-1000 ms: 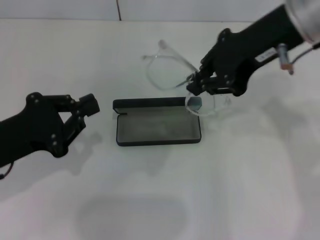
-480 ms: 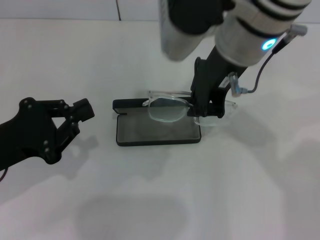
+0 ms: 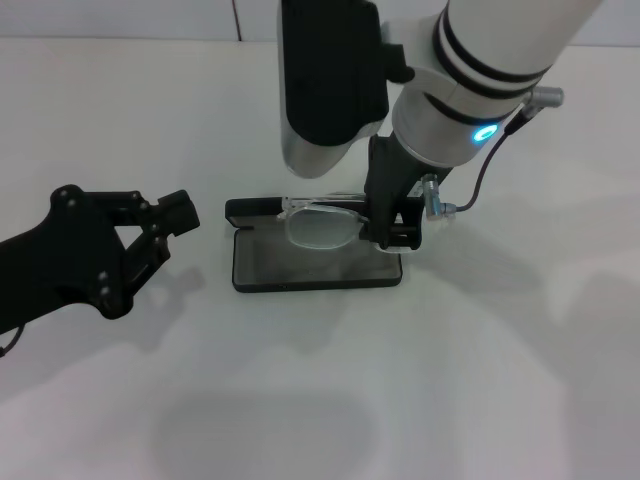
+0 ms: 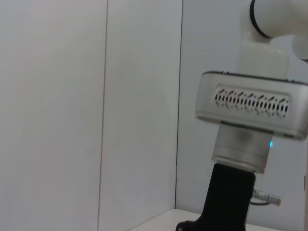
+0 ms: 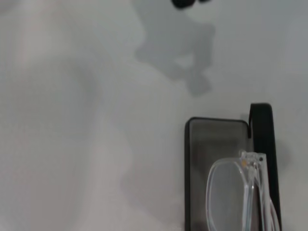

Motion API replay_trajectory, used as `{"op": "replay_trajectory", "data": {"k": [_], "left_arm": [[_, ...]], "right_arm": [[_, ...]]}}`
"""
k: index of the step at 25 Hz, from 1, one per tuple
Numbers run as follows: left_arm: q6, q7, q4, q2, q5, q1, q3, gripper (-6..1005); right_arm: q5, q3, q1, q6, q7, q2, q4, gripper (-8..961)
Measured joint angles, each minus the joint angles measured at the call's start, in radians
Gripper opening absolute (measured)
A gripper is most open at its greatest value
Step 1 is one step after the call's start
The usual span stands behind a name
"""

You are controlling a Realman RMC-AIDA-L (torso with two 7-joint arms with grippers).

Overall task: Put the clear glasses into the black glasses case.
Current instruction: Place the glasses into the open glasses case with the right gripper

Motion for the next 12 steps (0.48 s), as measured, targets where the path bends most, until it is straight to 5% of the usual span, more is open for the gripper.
{"op": "replay_trajectory", "data": {"k": [12], "left_arm": [[-0.003,0.0,-0.033,-0.004,0.026,-0.027,-0.027,58]], "right_arm": [[-0.01,-0.119,-0.043,0.135,0.058,0.0,0.022,80]]}}
